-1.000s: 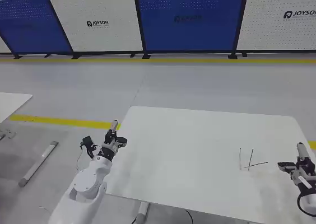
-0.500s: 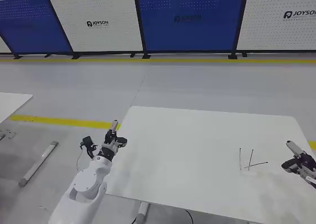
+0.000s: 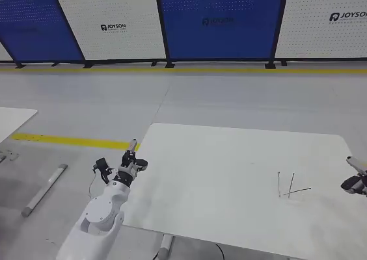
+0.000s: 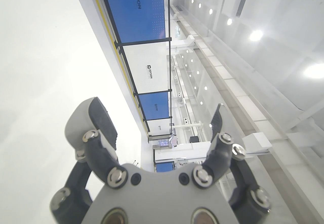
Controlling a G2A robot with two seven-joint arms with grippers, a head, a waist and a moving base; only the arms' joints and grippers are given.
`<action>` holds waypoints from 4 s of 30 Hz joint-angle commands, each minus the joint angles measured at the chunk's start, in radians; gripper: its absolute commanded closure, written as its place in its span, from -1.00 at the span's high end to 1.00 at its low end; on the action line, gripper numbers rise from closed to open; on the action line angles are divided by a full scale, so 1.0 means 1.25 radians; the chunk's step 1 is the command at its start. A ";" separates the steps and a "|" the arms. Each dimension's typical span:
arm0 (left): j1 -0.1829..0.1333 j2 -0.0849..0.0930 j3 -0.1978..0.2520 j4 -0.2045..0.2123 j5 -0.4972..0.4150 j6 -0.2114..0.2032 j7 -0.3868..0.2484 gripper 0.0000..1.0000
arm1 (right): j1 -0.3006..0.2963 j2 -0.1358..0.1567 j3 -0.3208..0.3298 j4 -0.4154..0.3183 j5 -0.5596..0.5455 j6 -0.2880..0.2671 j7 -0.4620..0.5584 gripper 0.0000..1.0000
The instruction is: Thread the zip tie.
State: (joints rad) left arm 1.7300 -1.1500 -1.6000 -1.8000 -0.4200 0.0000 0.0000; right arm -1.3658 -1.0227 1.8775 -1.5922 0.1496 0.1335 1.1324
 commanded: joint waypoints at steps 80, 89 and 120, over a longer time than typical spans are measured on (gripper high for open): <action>0.000 0.000 0.000 0.000 0.000 0.000 0.000 1.00 | 0.519 0.054 -0.659 0.700 -0.086 -0.354 0.206 1.00; 0.000 0.000 0.000 0.000 0.000 0.000 0.000 1.00 | 0.509 0.051 -0.668 0.674 -0.077 -0.346 0.206 1.00; 0.000 0.000 0.000 0.000 0.000 0.000 0.000 1.00 | 0.573 0.030 -0.731 0.830 -0.035 -0.344 0.206 -0.44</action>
State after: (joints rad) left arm 1.7300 -1.1500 -1.6000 -1.8000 -0.4200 0.0000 0.0000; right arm -0.6522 -0.9837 0.9665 -0.5598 0.1040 -0.2949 1.3900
